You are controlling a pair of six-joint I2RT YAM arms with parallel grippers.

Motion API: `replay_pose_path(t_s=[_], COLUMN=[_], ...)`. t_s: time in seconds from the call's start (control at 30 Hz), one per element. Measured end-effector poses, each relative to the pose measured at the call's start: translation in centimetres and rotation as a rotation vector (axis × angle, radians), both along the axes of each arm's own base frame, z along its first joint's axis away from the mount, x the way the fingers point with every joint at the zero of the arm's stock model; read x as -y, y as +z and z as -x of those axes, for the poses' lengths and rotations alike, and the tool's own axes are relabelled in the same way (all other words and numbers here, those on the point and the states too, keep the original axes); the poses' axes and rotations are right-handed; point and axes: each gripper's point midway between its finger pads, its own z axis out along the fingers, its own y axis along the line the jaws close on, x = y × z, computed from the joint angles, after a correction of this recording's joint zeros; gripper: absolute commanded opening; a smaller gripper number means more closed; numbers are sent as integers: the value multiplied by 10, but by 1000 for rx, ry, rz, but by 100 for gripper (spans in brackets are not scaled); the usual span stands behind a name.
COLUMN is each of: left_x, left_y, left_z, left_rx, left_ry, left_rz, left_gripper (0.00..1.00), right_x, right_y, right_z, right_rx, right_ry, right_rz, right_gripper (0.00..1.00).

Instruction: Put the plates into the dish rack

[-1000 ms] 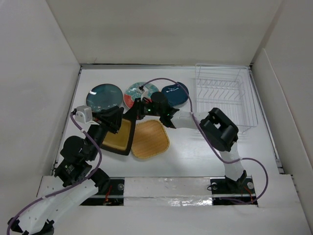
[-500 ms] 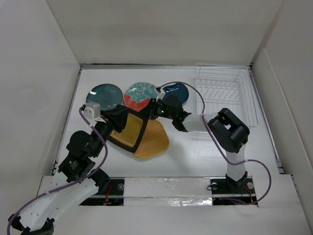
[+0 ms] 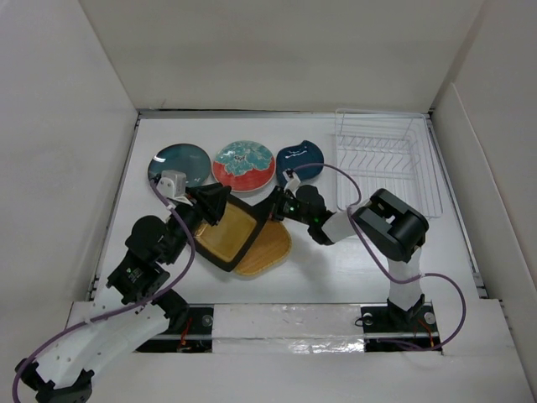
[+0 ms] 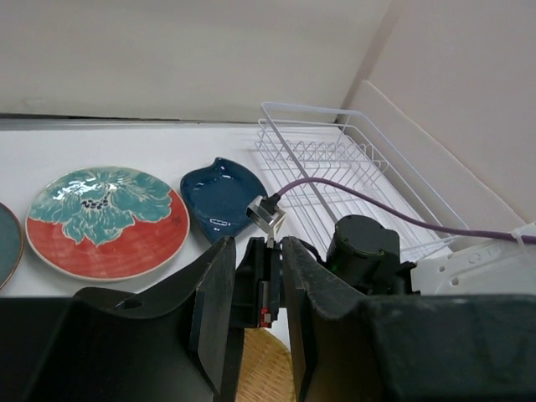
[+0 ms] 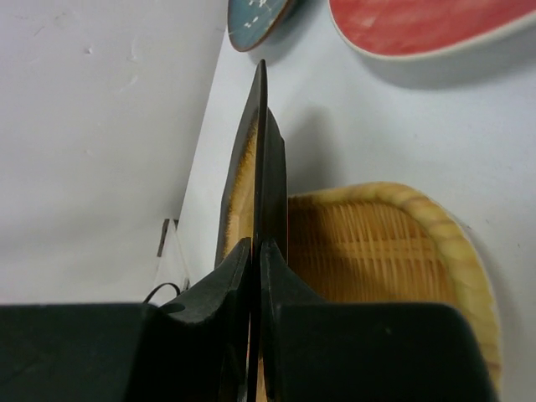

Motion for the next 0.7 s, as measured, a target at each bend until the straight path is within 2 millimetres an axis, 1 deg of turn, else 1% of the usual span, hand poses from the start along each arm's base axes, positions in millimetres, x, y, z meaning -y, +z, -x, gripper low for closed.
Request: replay_pose_path(t_s=[0.03, 0.1, 0.13, 0.17, 0.3, 0.4, 0.57, 0.63, 0.7], left_x=[1, 3, 4, 5, 7, 8, 9, 9, 9], left_y=[-1, -4, -5, -6, -9, -9, -11, -11, -12], left_z=[-1, -2, -2, -2, -3, -3, -3, -4, -4], left_rx=[-4, -12, -16, -18, -25, -27, -34, -35, -35], left_ry=[-3, -8, -11, -12, -20, -23, -26, -26, -27], left_rz=[-4, -11, -14, -16, -22, -23, -26, -27, -28], left_gripper=[26, 26, 26, 26, 26, 26, 26, 26, 26], right_x=[1, 3, 4, 5, 11, 11, 11, 10, 7], right_y=[-2, -7, -10, -14, -32, -37, -46, -49, -48], right_z=[1, 5, 9, 13, 26, 33, 41, 44, 46], right_rx=[-4, -5, -7, -11, -33, -35, -34, -38, -30], right_ry=[-2, -3, 0, 4, 21, 40, 82, 104, 129], right_rz=[0, 3, 8, 17, 57, 71, 97, 99, 95], right_gripper=[17, 22, 28, 31, 34, 38, 51, 52, 51])
